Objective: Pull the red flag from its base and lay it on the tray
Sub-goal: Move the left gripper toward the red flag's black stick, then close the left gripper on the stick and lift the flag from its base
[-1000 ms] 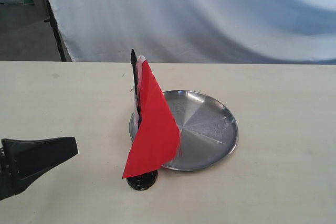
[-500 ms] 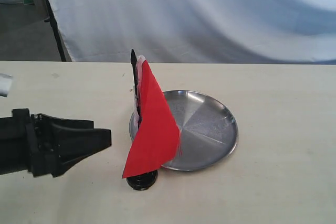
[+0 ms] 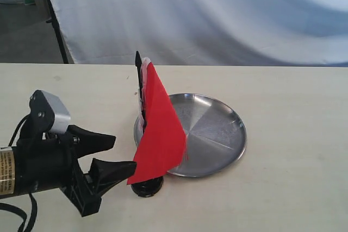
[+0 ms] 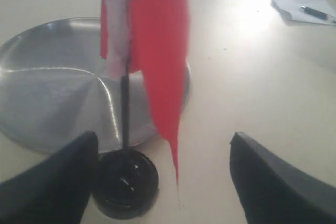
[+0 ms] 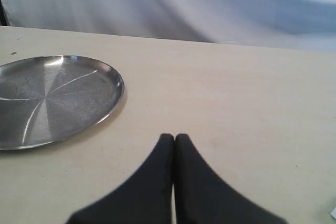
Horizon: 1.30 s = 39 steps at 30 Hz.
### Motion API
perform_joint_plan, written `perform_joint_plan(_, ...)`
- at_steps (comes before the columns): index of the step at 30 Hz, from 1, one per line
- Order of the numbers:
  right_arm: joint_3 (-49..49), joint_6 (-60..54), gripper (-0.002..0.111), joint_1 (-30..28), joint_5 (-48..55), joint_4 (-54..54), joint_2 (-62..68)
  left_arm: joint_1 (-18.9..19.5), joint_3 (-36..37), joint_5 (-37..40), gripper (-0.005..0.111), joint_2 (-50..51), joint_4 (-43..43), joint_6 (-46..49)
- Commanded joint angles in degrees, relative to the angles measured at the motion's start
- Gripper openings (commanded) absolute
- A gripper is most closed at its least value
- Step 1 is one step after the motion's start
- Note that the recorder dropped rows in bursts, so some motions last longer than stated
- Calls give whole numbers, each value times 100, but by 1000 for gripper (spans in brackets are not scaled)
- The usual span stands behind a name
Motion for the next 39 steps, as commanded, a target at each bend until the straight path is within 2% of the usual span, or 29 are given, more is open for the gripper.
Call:
perform_joint_plan(1,16,15,0,-29,-34,-3,-31,-32,-118,46,65,264,-686,472)
perform_joint_plan(7,16,15,0,-29,-34,-3,-31,-32,-449,-386,65,967,-678,323)
perform_joint_plan(15,16,15,0,-29,-34,-3,-31,-32,-815,-431,65,1893,-678,284)
perform_joint_plan(25,16,15,0,-29,-34,-3,-31,-32,-1157,-761,64,2275,-678,284)
perform_joint_plan(36,16,15,0,-29,-34,-3,-31,-32,-1239,-828,35,2275,-678,245)
perform_joint_plan(39,16,15,0,-29,-34,-3,-31,-32,-1239,-851,24,2275,-678,245)
